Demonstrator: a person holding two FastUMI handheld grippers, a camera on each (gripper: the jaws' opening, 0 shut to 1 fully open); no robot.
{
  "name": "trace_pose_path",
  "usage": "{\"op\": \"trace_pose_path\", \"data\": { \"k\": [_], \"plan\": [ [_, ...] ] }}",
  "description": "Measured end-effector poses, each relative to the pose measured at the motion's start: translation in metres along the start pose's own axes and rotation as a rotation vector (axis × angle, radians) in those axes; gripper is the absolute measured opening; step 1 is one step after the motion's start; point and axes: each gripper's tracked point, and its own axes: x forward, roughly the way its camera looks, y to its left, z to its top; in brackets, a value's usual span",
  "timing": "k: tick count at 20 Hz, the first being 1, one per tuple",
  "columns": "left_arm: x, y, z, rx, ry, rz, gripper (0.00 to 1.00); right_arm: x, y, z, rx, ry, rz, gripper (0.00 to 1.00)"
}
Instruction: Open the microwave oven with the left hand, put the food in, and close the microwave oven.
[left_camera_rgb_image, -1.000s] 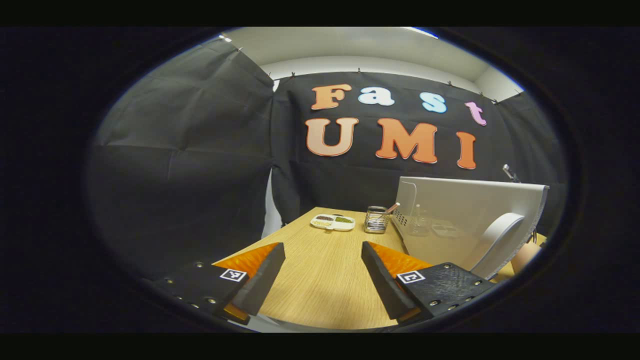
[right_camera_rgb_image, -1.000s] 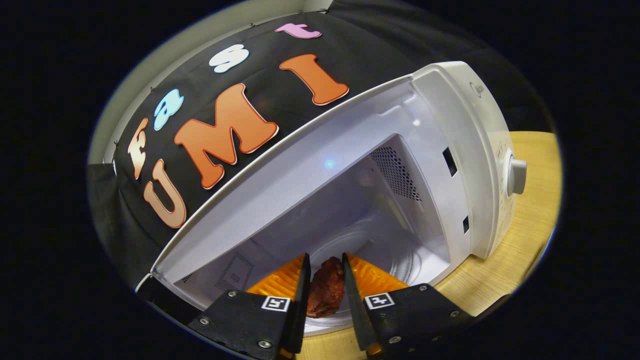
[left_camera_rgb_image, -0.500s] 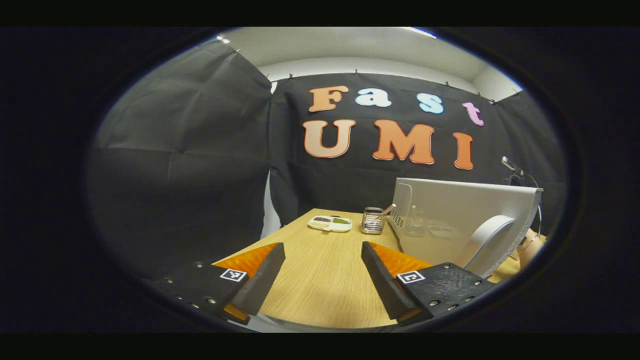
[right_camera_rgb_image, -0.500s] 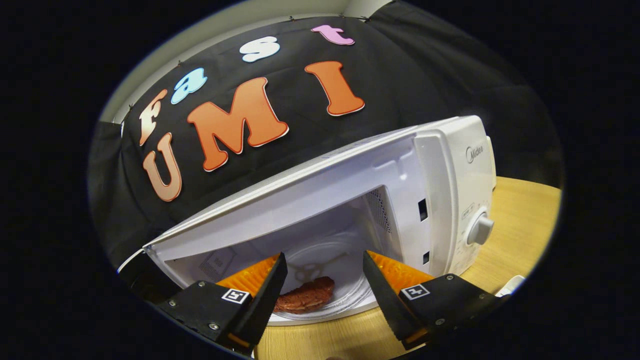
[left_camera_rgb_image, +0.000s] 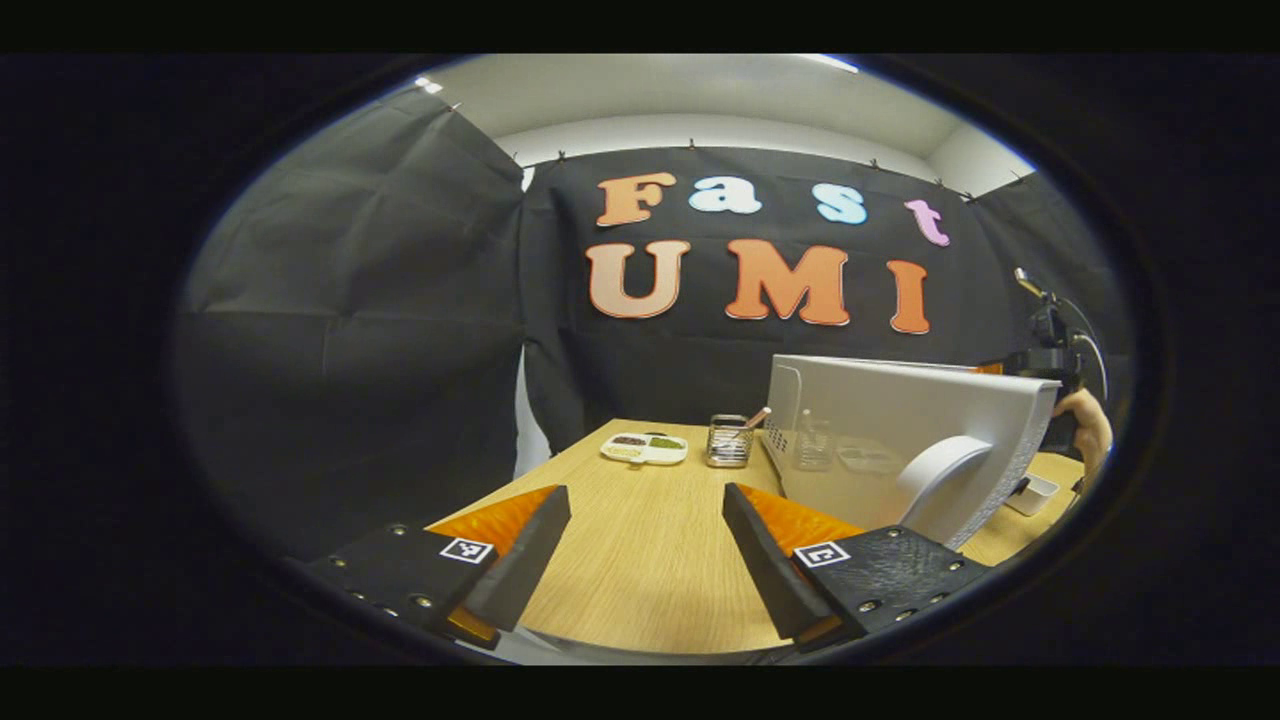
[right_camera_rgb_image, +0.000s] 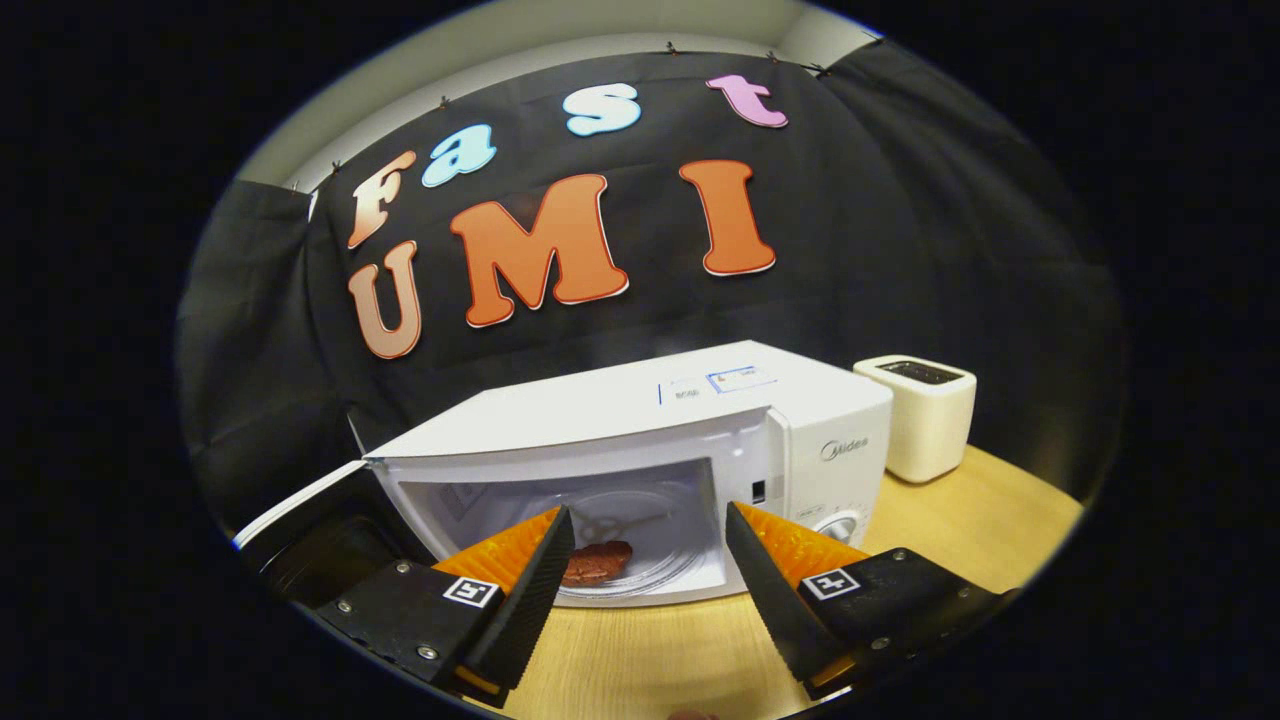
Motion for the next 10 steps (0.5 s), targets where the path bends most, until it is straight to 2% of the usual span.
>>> {"op": "trace_pose_path", "data": {
  "k": [4, 6, 10],
  "plan": [
    [-0.001, -0.017, -0.002, -0.012, 0.013, -0.028, 0.92, -0.033, -0.022, 0.038, -0.1, -0.03, 0.038, 0.94],
    [0.0, -0.027, -0.002, -0.021, 0.016, -0.043, 0.92, -0.05, -0.032, 0.054, -0.118, -0.042, 0.059, 0.95],
    [0.0, -0.046, -0.005, -0.049, 0.038, -0.083, 0.9, -0.075, -0.059, 0.088, -0.121, -0.099, 0.046, 0.94]
  ]
}}
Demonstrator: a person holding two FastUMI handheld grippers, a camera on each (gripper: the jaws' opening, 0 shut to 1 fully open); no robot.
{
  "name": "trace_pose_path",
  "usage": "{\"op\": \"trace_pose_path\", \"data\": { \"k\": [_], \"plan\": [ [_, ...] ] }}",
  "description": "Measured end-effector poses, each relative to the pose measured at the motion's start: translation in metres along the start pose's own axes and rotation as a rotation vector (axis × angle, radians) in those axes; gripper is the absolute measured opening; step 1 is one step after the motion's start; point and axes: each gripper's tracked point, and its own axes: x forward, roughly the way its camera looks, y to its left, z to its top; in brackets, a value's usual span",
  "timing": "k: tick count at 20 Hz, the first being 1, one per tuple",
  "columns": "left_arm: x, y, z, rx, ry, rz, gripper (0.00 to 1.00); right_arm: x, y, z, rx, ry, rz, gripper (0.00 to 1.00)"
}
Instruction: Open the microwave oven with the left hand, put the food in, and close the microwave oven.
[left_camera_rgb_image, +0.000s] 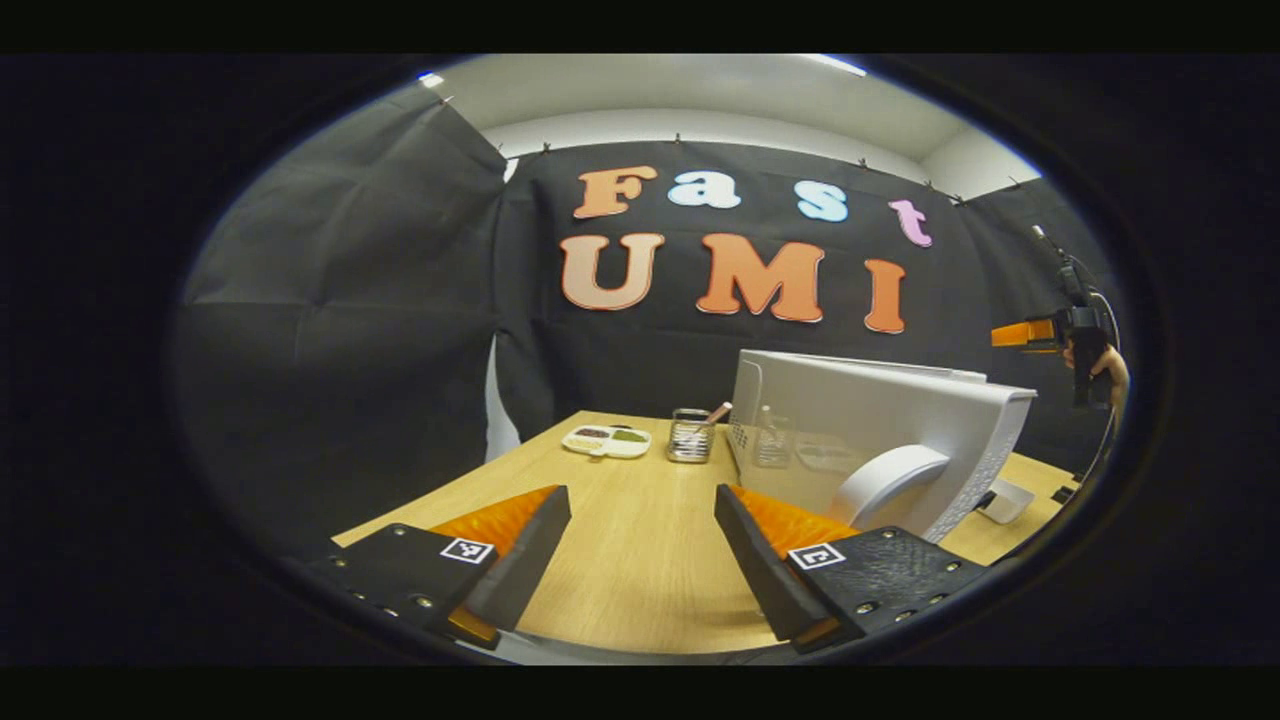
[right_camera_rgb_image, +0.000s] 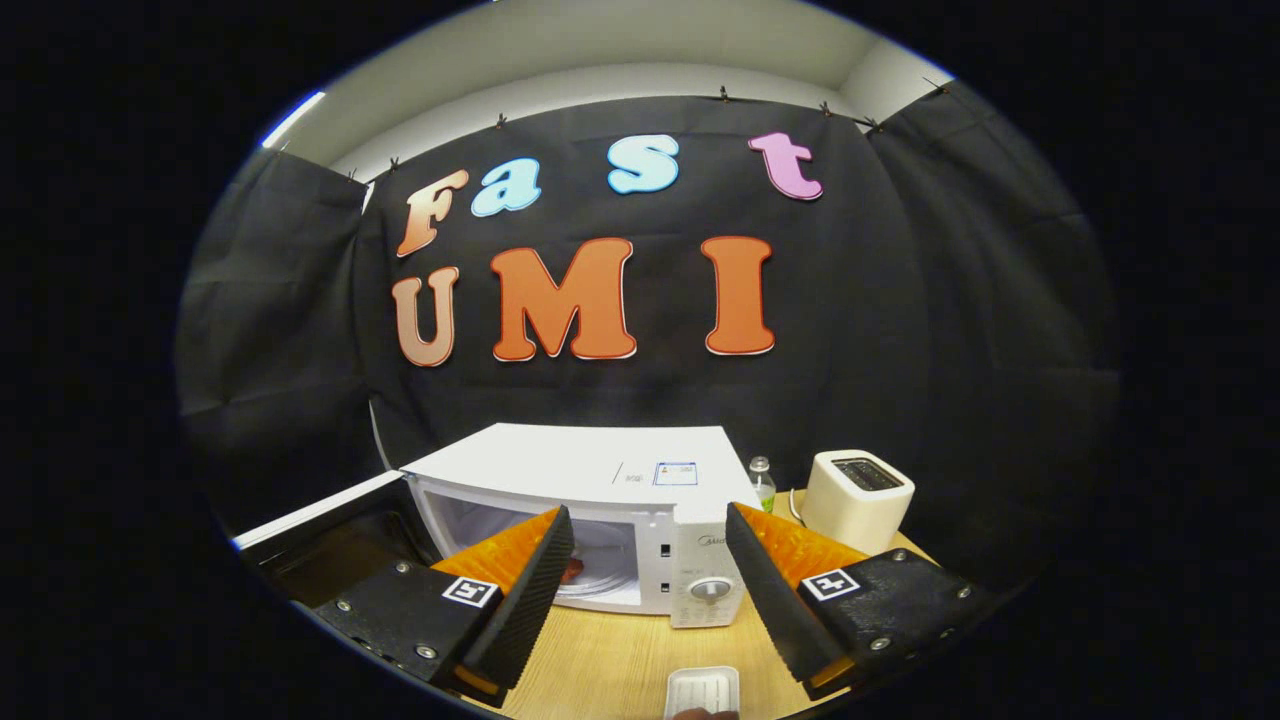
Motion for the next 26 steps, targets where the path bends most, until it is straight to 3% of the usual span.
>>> {"op": "trace_pose_path", "data": {
  "k": [2, 4, 7, 10, 26],
  "plan": [
    [0.001, -0.018, 0.0, -0.011, 0.001, -0.038, 0.9, -0.007, -0.013, 0.005, 0.004, -0.006, -0.012, 0.95],
    [0.003, -0.035, 0.001, 0.0, 0.0, -0.07, 0.52, -0.012, -0.023, 0.008, 0.007, -0.009, -0.019, 0.94],
    [0.004, -0.063, 0.009, 0.01, -0.018, -0.117, 0.14, -0.02, -0.036, 0.009, 0.02, -0.006, -0.021, 0.94],
    [0.006, -0.1, 0.006, 0.006, -0.01, -0.189, 0.01, -0.028, -0.051, 0.015, 0.042, -0.011, -0.022, 0.94],
    [0.039, -0.256, -0.005, 0.024, 0.029, -0.456, 0.02, -0.063, -0.142, 0.044, 0.014, -0.048, -0.138, 0.95]
  ]
}}
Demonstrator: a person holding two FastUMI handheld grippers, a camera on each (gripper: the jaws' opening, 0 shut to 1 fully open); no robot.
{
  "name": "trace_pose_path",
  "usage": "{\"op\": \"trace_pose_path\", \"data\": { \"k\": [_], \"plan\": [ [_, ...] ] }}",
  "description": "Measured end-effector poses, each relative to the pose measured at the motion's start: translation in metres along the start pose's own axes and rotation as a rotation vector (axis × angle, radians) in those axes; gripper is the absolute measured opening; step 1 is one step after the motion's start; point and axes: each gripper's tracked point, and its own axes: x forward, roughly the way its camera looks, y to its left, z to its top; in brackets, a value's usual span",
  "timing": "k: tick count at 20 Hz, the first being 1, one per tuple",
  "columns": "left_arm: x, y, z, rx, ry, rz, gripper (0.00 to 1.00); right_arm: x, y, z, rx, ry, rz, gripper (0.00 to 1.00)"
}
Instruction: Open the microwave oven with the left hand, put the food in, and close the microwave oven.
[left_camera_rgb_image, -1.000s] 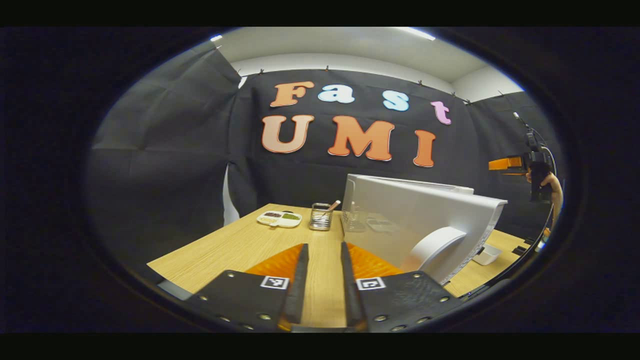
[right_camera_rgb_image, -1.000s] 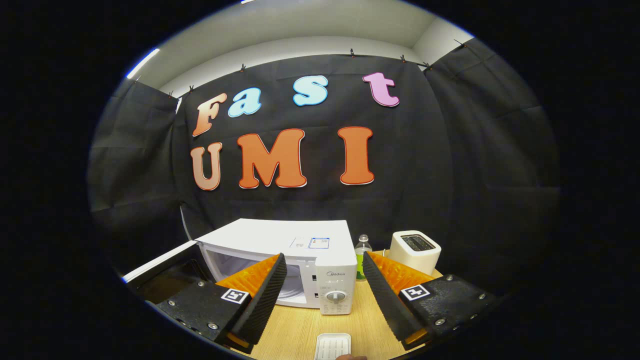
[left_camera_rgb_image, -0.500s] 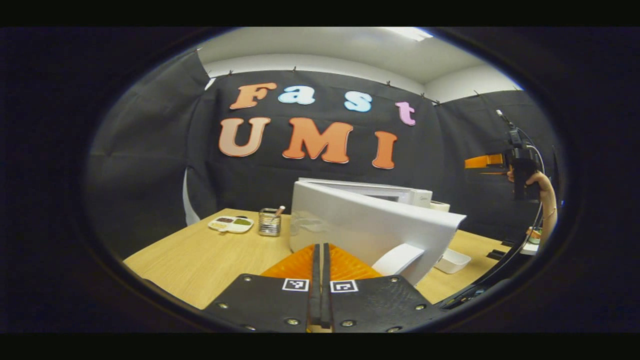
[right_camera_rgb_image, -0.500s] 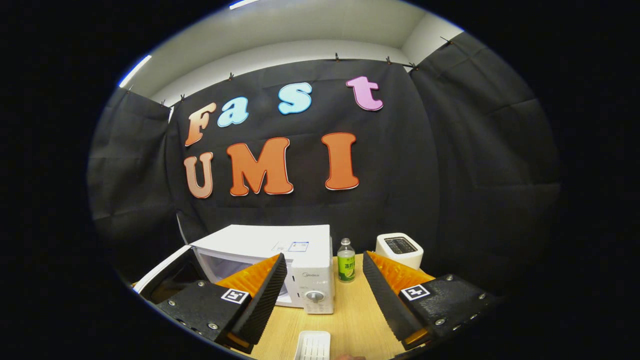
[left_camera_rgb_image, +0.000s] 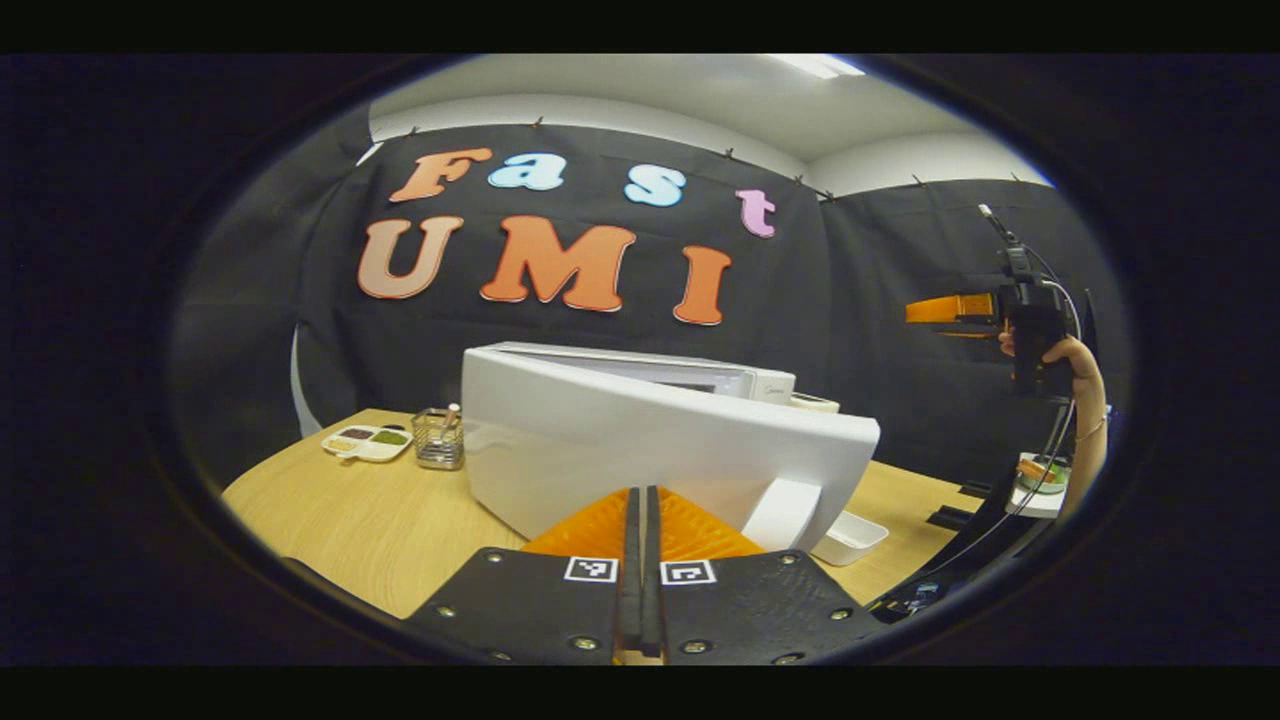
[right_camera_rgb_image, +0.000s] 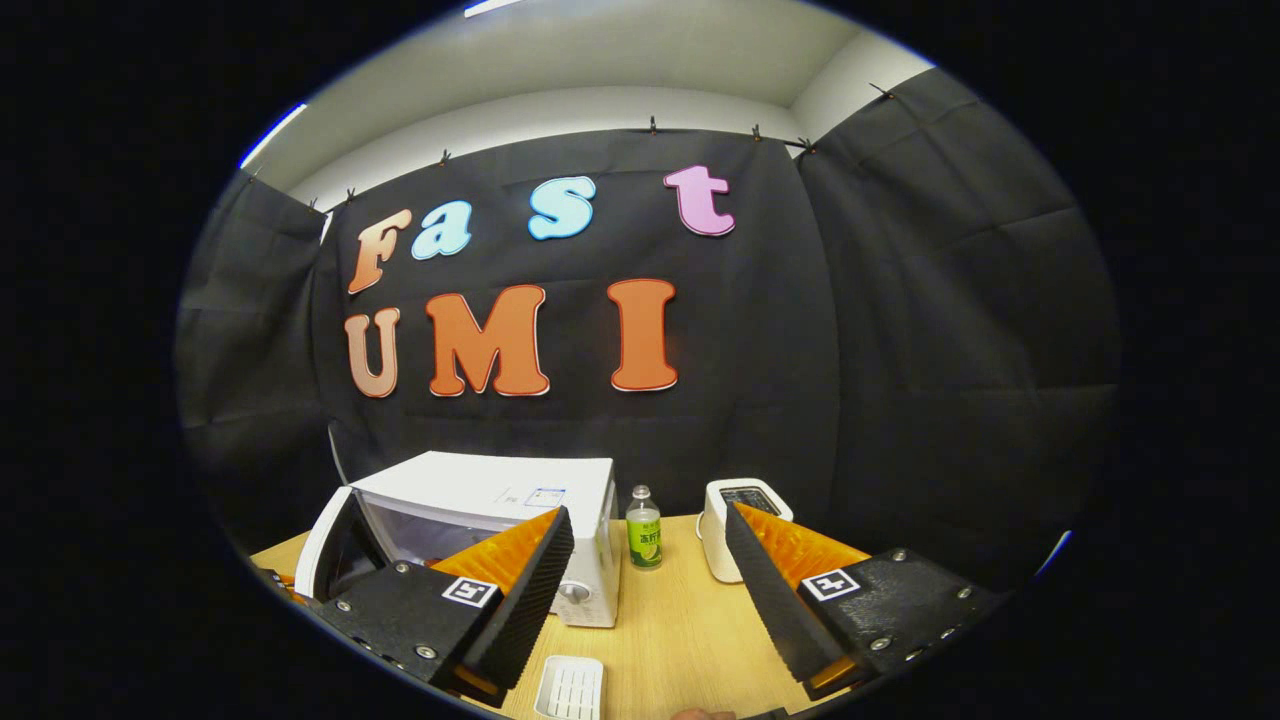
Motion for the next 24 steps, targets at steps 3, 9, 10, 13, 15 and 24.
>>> {"op": "trace_pose_path", "data": {
  "k": [3, 9, 10, 13, 15, 24],
  "plan": [
    [0.023, -0.017, 0.0, 0.003, 0.007, -0.032, 0.02, -0.007, -0.016, 0.006, 0.001, -0.014, -0.025, 0.94],
    [0.073, -0.045, 0.008, 0.037, 0.006, -0.053, 0.01, -0.014, -0.044, 0.014, 0.008, -0.038, -0.071, 0.94],
    [0.082, -0.049, 0.008, 0.035, 0.005, -0.055, 0.0, -0.013, -0.05, 0.014, 0.0, -0.041, -0.088, 0.95],
    [0.108, -0.055, 0.011, 0.048, 0.008, -0.036, 0.01, -0.015, -0.063, 0.01, -0.015, -0.029, -0.112, 0.94],
    [0.126, -0.055, 0.013, 0.058, -0.002, -0.011, 0.01, -0.015, -0.07, 0.01, -0.013, -0.021, -0.12, 0.95],
    [0.201, -0.045, 0.016, 0.113, -0.004, 0.105, 0.02, -0.013, -0.098, 0.002, -0.024, 0.0, -0.172, 0.95]
  ]
}}
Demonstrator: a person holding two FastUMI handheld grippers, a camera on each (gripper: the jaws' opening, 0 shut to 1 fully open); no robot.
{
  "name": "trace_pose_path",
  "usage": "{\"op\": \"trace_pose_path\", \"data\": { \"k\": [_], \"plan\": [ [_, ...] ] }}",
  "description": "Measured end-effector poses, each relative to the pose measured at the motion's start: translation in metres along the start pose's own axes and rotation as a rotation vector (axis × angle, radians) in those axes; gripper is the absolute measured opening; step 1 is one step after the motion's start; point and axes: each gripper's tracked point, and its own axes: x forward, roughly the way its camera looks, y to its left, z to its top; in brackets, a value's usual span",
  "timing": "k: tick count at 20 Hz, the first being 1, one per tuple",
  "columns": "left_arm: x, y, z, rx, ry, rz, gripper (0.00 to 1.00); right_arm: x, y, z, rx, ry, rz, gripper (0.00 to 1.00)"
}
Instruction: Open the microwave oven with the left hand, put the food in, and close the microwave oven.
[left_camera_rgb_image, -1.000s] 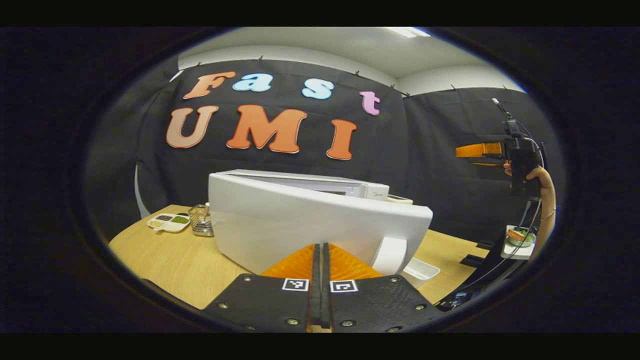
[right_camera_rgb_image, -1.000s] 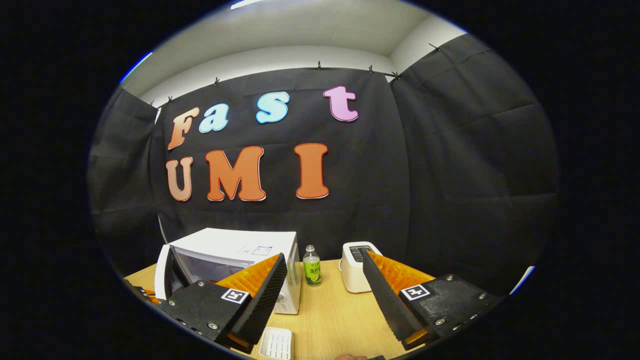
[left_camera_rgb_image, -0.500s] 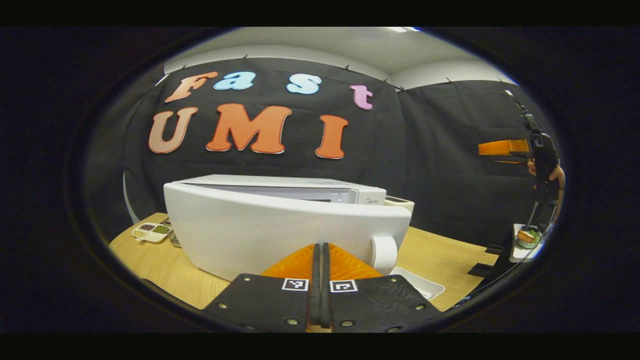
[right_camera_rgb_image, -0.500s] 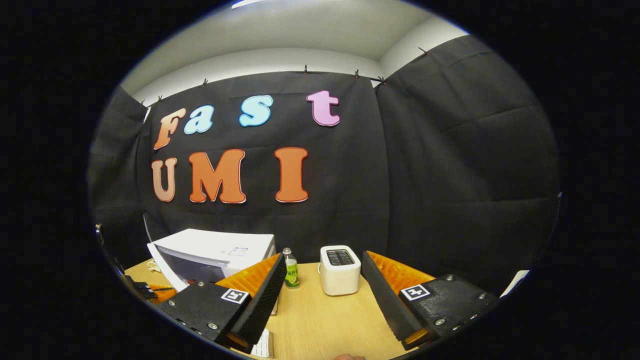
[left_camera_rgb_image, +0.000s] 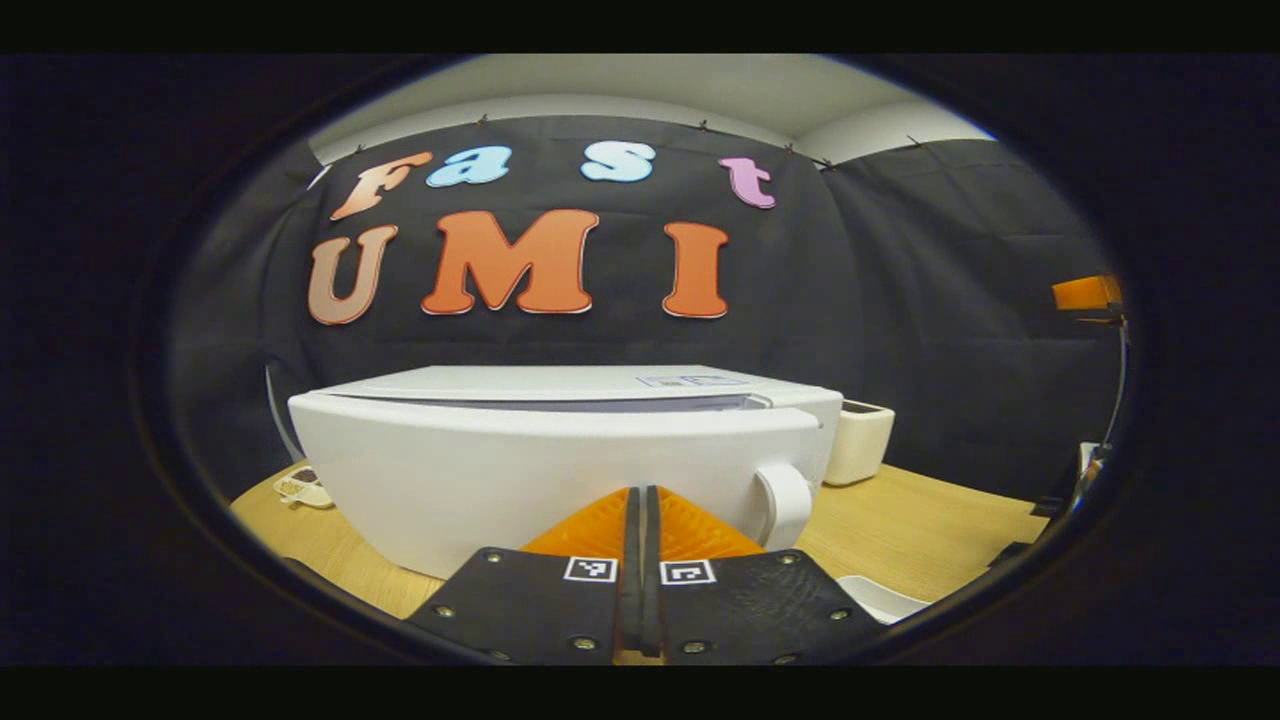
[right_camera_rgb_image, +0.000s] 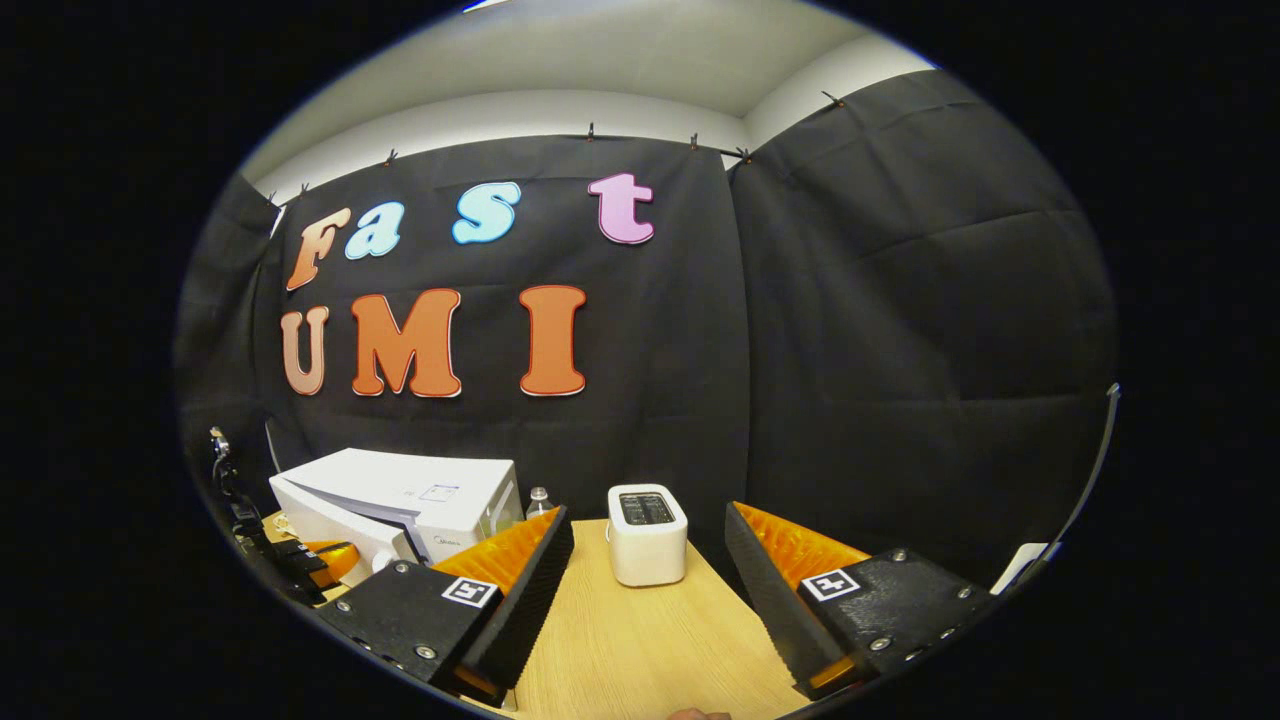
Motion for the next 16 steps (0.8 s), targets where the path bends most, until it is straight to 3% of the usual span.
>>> {"op": "trace_pose_path", "data": {
  "k": [6, 7, 8, 16],
  "plan": [
    [0.026, 0.006, -0.002, 0.046, 0.006, 0.057, 0.0, 0.01, -0.002, -0.005, -0.009, 0.012, -0.007, 0.95],
    [0.033, 0.006, 0.002, 0.071, -0.003, 0.065, 0.05, 0.012, -0.003, -0.007, -0.008, 0.017, -0.009, 0.95],
    [0.037, 0.006, -0.007, 0.067, 0.034, 0.069, 0.0, 0.014, -0.003, -0.01, -0.01, 0.024, -0.009, 0.95],
    [0.017, 0.014, 0.012, -0.01, 0.057, 0.03, 0.01, 0.016, 0.011, -0.009, 0.004, 0.038, 0.006, 0.95]
  ]
}}
